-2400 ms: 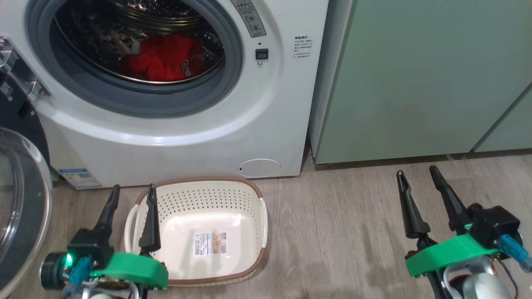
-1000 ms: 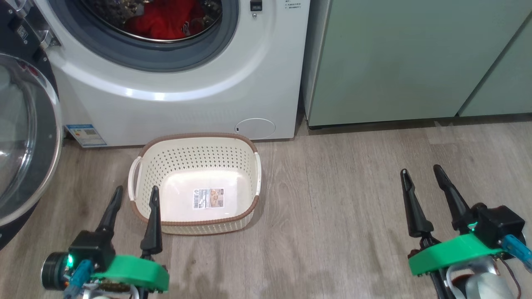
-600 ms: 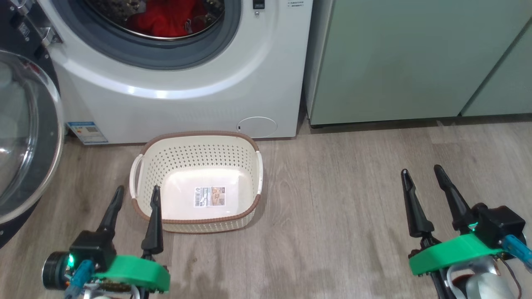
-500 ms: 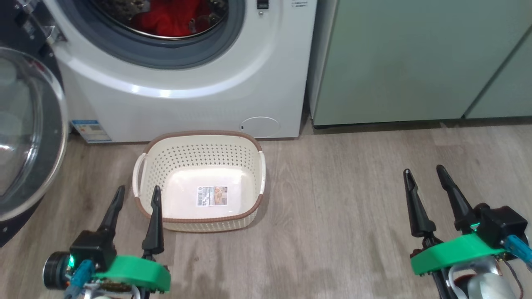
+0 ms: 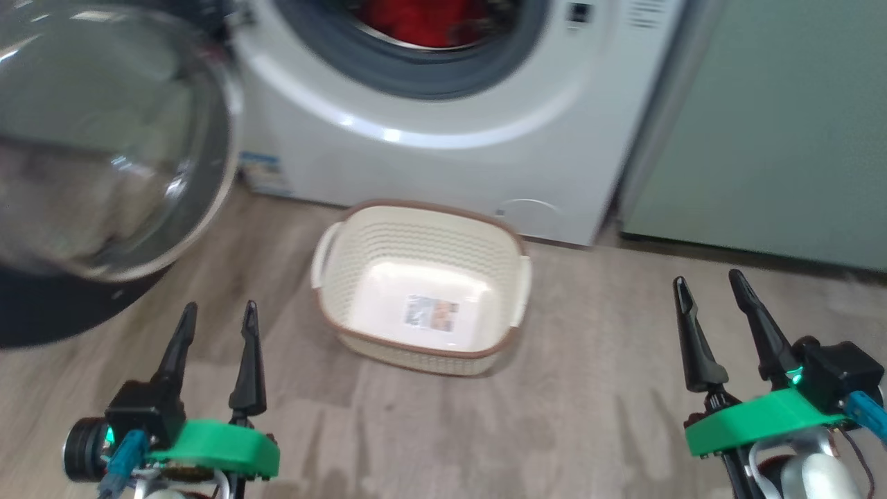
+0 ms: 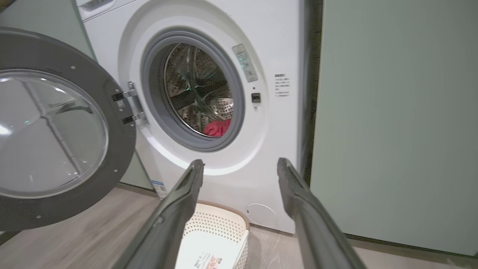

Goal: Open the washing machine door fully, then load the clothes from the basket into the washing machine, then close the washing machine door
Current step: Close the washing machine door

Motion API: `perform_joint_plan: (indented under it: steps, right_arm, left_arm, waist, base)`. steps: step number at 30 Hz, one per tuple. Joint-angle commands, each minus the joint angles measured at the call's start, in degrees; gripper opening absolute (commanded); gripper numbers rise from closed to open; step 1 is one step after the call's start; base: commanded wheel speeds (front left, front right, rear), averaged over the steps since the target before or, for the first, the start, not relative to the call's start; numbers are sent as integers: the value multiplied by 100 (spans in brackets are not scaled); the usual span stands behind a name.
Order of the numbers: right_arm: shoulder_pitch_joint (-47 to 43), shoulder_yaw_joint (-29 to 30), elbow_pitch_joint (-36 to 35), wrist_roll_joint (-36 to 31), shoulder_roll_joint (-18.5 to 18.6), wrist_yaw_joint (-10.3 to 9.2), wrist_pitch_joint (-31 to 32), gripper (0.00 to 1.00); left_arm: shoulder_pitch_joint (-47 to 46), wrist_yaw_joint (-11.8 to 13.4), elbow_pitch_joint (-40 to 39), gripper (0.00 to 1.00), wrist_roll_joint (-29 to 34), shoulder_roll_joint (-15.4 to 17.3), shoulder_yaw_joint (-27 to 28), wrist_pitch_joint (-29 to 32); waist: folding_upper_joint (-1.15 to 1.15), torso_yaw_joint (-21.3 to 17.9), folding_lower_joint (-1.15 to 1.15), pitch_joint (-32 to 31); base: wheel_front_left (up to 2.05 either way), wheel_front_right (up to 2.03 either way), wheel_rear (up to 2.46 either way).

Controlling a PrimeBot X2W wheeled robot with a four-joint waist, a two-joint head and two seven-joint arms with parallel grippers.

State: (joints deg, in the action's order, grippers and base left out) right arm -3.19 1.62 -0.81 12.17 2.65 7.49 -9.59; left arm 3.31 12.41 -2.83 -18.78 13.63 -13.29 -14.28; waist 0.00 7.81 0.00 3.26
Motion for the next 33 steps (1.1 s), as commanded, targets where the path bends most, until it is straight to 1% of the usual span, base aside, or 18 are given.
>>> perform_joint_plan:
  steps: [1, 4, 8, 11, 15, 22, 33]
  right_arm:
    - [86, -137, -231, -16, 22, 0, 2, 100]
    - [85, -133, -261, -25, 22, 0, 27, 100]
    - [76, -165, -287, -28, 22, 0, 55, 100]
    - [74, -181, -302, -30, 22, 0, 77, 100]
    - [88, -217, -314, -43, 22, 0, 110, 100]
    - [116, -237, -332, -82, 22, 0, 149, 100]
    - [134, -258, -334, -89, 22, 0, 180, 100]
  left_arm:
    - [-257, 30, -218, 100, -22, 11, 242, -72]
    - [-228, 42, -255, 100, -26, -26, 293, -72]
    - [-174, 48, -279, 100, -37, -73, 380, -72]
    - [-156, 32, -300, 100, -46, -125, 431, -72]
    - [-116, -2, -316, 100, -45, -188, 499, -72]
    - [-94, -93, -323, 100, -13, -295, 590, -72]
    - [-71, -217, -291, 100, 75, -427, 718, -72]
  waist:
    - [0, 491, 0, 6]
    - [0, 882, 0, 10]
    - [0, 1293, 0, 7]
    - [0, 1554, 0, 21]
    - [0, 1804, 0, 39]
    - [0, 1995, 0, 80]
    - [0, 1991, 0, 98]
  base:
    - [0, 0, 0]
    - [0, 0, 0]
    - [0, 0, 0]
    - [0, 0, 0]
    - [0, 0, 0]
    - [0, 0, 0]
    - [0, 0, 0]
